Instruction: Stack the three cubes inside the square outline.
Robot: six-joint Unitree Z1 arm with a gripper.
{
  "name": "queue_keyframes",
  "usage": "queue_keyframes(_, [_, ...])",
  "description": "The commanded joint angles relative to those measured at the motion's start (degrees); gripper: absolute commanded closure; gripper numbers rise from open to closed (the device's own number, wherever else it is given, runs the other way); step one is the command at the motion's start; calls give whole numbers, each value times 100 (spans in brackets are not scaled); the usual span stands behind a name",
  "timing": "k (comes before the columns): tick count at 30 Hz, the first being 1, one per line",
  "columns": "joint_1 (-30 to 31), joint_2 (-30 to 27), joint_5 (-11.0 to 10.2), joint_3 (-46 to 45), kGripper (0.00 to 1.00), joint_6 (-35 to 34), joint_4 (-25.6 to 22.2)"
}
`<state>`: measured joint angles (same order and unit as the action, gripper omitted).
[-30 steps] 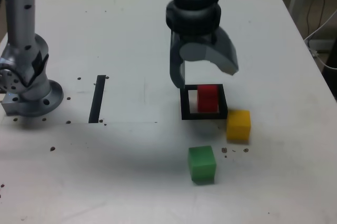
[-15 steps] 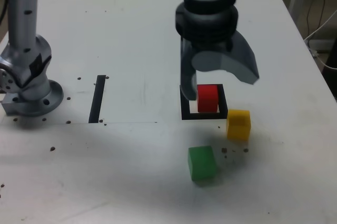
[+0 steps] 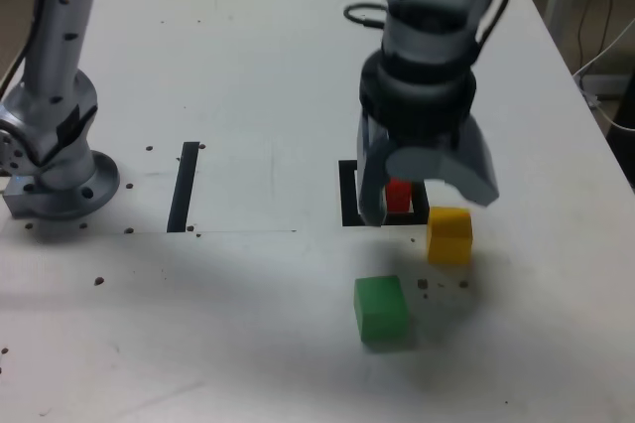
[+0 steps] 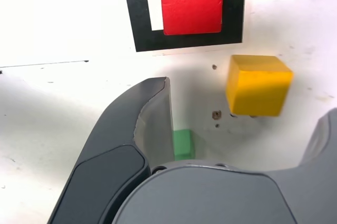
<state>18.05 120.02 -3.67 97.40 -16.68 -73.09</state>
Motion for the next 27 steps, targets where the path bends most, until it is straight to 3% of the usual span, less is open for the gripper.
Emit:
queue_keyframes(1, [6,150,6,45,9,-19,33])
queue_keyframes(18, [85,684,15,369,19,-24,199])
queue_keyframes(27, [85,732,-37,264,21,-11,558])
